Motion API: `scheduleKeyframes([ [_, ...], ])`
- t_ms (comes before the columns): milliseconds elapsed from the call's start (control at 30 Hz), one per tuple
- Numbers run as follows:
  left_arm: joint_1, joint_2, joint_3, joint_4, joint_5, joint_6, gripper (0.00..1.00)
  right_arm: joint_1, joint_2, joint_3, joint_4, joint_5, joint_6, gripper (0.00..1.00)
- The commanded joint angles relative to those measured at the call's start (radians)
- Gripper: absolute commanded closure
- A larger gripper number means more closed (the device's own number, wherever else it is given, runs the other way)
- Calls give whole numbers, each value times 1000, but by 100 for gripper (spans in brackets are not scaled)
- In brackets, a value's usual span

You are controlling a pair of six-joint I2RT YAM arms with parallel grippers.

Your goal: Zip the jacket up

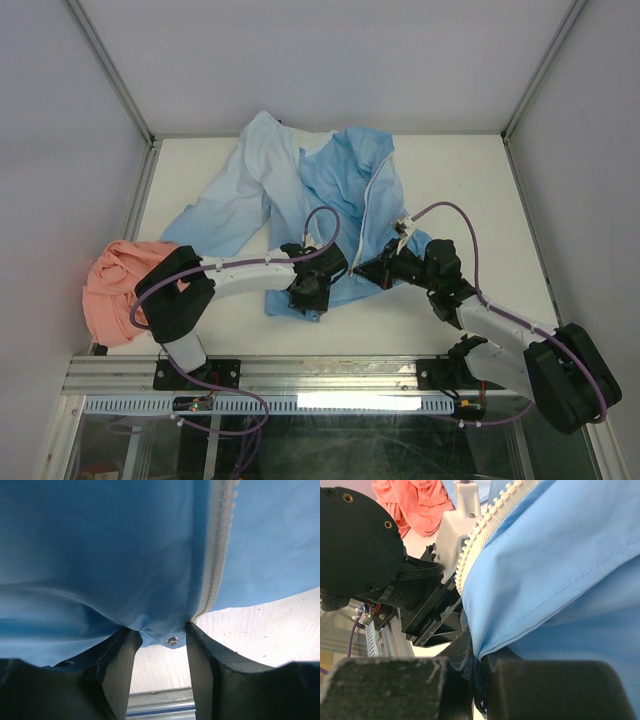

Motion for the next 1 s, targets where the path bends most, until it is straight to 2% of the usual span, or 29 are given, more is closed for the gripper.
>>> scheduleKeyframes([
  [0, -2, 74, -61, 95, -12, 3, 57, -4, -5, 7, 42, 13, -12, 100],
  [67, -3, 93, -79, 117, 4, 1, 60, -5, -2, 7, 42, 13, -11, 100],
  [200, -3, 74, -114, 172, 40, -2, 77, -4, -1, 7, 42, 15, -13, 100],
  [333, -3, -24, -115, 194, 33, 3, 89, -5, -1, 11, 35, 6, -16, 100],
  [400, -3, -90, -119, 215, 19, 8, 99, -4, -5, 13, 38, -8, -11, 100],
  [700, 18, -421, -189, 407, -4, 100, 100, -5, -40, 43, -2, -67, -18, 100],
  [833, 113, -560, -283, 559, 96, 133, 97, -13, -55, 61, -24, -95, -15, 100],
  [967, 210, -648, -411, 793, 236, 156, 100, -14, -70, 81, -29, -147, -4, 100],
])
